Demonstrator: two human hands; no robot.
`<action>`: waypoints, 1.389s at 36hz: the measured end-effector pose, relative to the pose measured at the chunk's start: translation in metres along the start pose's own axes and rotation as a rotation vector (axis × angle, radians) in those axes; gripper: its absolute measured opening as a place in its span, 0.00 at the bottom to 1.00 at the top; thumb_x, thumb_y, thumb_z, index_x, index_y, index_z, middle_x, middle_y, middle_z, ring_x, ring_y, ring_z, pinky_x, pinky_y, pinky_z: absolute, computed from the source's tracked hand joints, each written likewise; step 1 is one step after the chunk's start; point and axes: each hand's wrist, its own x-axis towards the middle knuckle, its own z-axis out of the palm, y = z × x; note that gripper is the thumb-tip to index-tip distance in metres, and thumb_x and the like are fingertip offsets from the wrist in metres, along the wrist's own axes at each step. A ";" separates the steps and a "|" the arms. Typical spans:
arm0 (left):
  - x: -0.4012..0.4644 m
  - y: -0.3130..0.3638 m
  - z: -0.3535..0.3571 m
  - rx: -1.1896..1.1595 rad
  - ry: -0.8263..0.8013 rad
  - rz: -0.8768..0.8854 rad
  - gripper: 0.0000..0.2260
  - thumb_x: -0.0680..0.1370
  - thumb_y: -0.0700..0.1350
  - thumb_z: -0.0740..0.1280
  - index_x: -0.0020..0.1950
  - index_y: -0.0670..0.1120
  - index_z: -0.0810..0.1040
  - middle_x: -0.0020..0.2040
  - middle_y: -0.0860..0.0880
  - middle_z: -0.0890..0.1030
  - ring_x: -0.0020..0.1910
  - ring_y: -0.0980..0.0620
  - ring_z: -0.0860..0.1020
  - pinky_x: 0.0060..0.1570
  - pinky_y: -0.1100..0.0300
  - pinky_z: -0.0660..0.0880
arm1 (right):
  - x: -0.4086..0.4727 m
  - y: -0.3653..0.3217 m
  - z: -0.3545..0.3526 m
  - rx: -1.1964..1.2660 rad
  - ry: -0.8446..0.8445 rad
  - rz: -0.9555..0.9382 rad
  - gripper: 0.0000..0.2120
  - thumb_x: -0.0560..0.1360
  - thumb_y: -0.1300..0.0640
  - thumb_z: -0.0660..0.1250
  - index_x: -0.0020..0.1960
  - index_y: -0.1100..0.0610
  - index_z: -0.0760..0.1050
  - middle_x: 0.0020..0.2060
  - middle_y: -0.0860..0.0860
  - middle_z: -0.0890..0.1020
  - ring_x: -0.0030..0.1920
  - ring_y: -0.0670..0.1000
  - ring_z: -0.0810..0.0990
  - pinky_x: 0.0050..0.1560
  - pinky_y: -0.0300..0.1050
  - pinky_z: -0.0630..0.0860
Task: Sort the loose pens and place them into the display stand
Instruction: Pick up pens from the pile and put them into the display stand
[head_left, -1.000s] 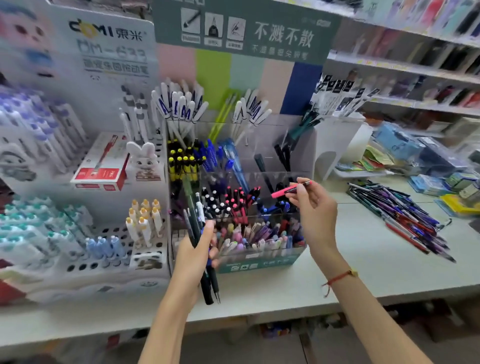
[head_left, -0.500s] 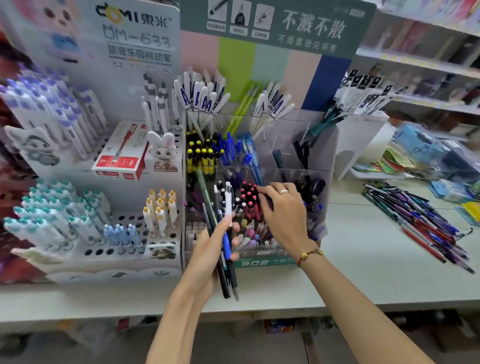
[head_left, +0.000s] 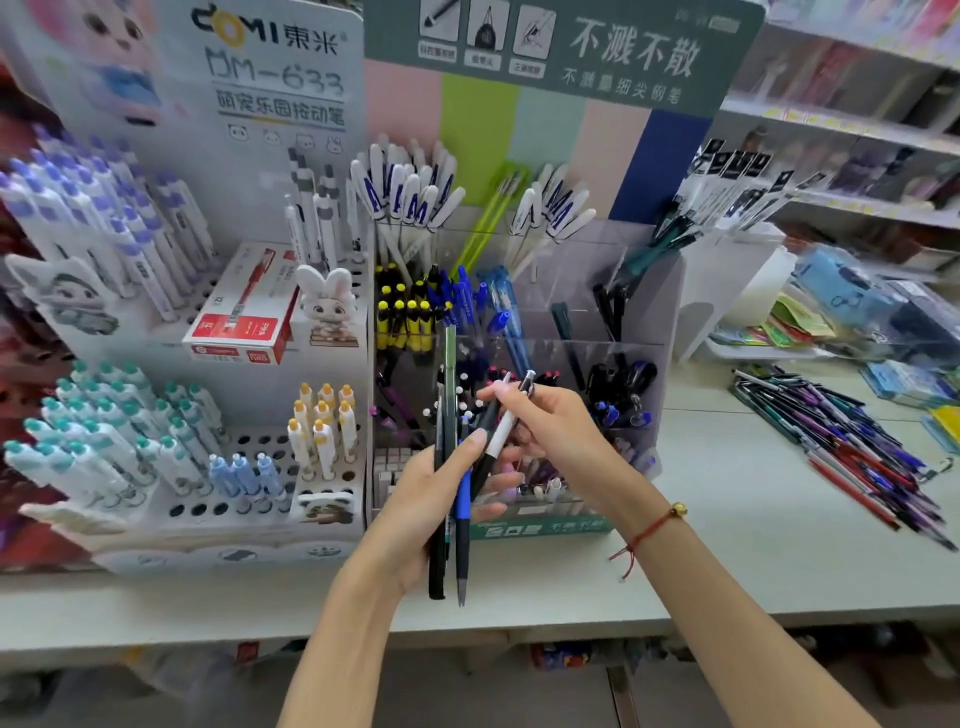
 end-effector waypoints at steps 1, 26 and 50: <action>0.001 0.001 -0.001 -0.016 0.003 0.016 0.14 0.80 0.50 0.62 0.59 0.44 0.79 0.50 0.47 0.85 0.49 0.48 0.84 0.41 0.59 0.81 | 0.001 0.001 -0.001 -0.027 0.034 -0.014 0.14 0.80 0.51 0.62 0.46 0.59 0.81 0.22 0.45 0.70 0.24 0.44 0.68 0.29 0.37 0.68; 0.000 0.009 -0.031 -0.252 0.296 0.147 0.13 0.80 0.49 0.63 0.60 0.46 0.79 0.50 0.50 0.85 0.45 0.56 0.83 0.37 0.64 0.79 | 0.032 0.006 0.003 -0.941 0.433 -0.493 0.11 0.77 0.47 0.66 0.44 0.55 0.75 0.33 0.47 0.77 0.33 0.44 0.73 0.31 0.35 0.66; -0.017 0.011 -0.014 -0.340 0.111 0.248 0.14 0.81 0.48 0.58 0.63 0.46 0.73 0.58 0.51 0.82 0.59 0.54 0.79 0.64 0.51 0.70 | 0.005 0.008 0.020 -0.843 0.405 -0.551 0.12 0.78 0.51 0.66 0.60 0.52 0.75 0.47 0.47 0.78 0.40 0.45 0.75 0.40 0.38 0.73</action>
